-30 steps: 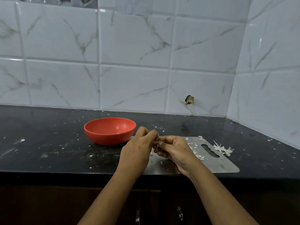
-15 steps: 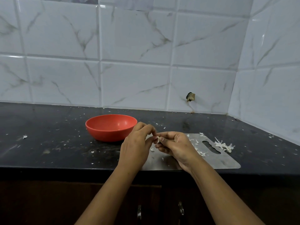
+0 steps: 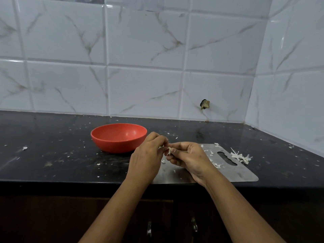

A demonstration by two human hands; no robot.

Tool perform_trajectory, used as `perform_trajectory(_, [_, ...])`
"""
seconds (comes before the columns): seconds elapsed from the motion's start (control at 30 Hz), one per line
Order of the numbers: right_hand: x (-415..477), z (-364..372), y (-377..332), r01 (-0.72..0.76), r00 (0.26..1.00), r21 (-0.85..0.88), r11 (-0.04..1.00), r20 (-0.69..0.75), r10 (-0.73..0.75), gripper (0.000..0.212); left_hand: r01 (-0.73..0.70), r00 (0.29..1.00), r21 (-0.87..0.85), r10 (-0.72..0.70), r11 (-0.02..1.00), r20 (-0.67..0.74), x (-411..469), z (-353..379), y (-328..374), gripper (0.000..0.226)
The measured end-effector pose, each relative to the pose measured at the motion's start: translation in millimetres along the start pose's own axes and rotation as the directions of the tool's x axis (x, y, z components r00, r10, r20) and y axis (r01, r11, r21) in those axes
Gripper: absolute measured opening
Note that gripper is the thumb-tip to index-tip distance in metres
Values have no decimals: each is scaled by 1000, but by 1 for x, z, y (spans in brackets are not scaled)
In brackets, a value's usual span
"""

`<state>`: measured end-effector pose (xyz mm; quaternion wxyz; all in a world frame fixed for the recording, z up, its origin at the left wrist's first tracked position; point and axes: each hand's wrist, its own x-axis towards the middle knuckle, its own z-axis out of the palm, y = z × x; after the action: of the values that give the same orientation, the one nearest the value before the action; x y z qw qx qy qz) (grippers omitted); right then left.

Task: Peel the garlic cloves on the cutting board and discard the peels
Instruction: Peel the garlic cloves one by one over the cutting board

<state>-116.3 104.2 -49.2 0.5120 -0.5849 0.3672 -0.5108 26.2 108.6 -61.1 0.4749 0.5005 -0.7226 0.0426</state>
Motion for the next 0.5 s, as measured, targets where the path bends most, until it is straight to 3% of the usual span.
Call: perform_trajectory(0.5, [3,-1,1,-9,999,45,999,-52,11,16,-86,989,143,68,986,130,0,4,2,9])
